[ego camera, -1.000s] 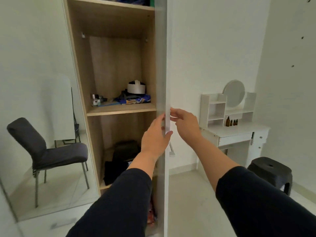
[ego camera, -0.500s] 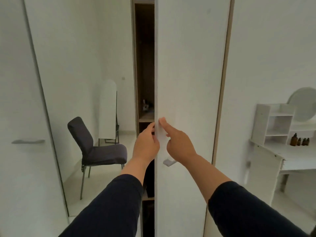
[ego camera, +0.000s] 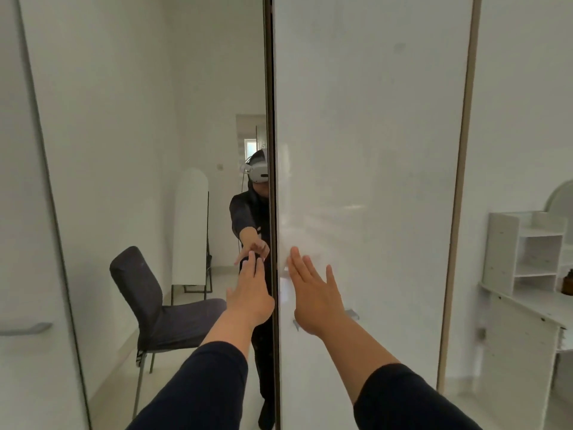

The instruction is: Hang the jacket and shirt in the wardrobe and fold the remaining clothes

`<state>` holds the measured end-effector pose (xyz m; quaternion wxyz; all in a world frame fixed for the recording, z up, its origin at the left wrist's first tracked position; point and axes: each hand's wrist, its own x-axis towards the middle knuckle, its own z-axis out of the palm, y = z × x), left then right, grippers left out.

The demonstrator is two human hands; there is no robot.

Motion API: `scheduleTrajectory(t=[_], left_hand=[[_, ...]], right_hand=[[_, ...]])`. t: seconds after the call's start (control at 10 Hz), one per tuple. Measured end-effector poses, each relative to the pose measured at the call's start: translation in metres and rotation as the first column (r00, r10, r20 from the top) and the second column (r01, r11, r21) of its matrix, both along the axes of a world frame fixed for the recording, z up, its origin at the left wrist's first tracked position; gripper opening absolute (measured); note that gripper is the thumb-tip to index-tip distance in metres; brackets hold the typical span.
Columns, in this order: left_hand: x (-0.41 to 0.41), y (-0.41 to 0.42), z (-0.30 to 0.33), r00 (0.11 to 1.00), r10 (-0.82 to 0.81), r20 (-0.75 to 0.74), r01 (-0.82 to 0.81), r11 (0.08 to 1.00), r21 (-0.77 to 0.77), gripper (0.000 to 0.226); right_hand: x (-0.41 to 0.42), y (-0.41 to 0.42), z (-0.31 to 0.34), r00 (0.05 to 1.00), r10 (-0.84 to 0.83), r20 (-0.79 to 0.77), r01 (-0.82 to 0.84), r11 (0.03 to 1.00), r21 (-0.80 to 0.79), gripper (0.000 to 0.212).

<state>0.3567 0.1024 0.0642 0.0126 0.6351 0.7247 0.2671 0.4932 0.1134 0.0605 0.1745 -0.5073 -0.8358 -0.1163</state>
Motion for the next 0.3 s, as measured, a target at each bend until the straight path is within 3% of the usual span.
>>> scheduleTrajectory(t=[0.2, 0.3], left_hand=[[-0.030, 0.026, -0.029, 1.000, -0.005, 0.008, 0.006, 0.996, -0.088, 0.087], [-0.038, 0.034, -0.041, 0.994, -0.010, -0.110, 0.008, 1.000, -0.017, 0.090]], right_hand=[[-0.011, 0.041, -0.003, 1.000, 0.019, 0.011, -0.019, 1.000, 0.008, 0.086], [-0.018, 0.051, 0.000, 0.999, 0.045, 0.007, -0.045, 0.999, 0.006, 0.088]])
